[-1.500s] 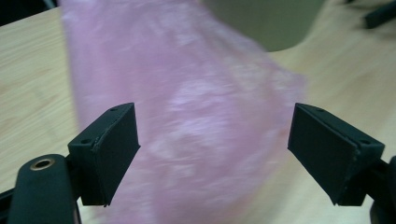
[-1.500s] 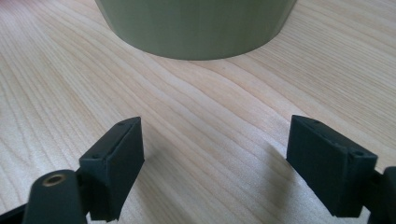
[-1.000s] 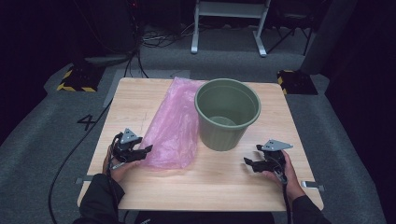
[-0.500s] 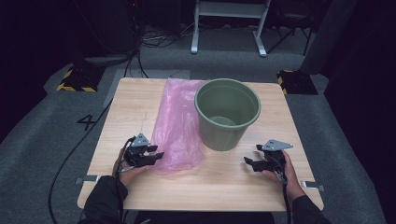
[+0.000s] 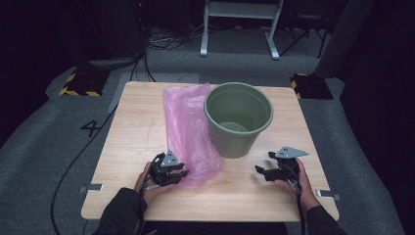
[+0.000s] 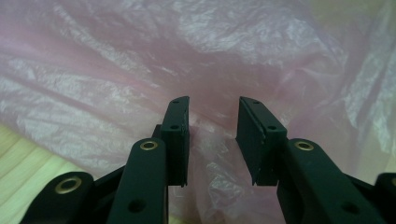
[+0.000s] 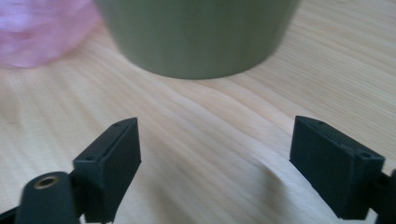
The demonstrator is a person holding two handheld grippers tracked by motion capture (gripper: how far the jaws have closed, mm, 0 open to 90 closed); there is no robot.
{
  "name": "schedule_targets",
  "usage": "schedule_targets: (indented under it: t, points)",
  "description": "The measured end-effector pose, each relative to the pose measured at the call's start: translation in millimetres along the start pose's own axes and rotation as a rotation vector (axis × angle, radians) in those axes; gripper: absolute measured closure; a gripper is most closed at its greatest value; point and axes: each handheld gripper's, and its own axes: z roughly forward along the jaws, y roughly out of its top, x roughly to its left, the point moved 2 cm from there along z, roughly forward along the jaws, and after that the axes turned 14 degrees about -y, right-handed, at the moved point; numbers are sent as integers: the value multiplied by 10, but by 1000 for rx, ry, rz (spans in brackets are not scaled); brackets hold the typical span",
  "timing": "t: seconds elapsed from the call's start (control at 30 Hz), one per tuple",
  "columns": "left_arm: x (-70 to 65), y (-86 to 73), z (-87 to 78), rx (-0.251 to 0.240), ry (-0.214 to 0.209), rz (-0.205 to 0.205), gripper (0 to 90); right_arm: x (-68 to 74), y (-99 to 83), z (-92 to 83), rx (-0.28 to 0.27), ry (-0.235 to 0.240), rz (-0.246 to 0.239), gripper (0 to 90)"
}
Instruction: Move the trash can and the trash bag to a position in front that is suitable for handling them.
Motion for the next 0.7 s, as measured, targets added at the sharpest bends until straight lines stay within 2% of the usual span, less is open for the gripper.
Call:
schedule_targets:
  t: [0.03,0.13,0.2,0.23,0.37,0.47,0.5,0.7]
  points:
    - [-25,10,16,7,4,10,636,0,0,0,0,0,0,158]
    - [-116,41,84,3,-20,18,622,85,45,-30,-14,27,-7,163]
    - [-156,57,117,5,-16,26,606,179,84,-55,-36,56,-13,174]
    - [-175,64,132,6,-18,28,606,179,84,-55,-36,56,-13,174]
    - [-270,82,186,6,-17,42,599,329,138,-78,-50,96,-27,184]
    - [-361,93,219,16,-41,60,598,462,193,-91,-70,122,-40,196]
    - [-361,93,219,16,-41,60,597,462,193,-91,-70,122,-40,196]
    - [-414,98,241,18,-54,72,584,685,295,-83,-96,183,-58,211]
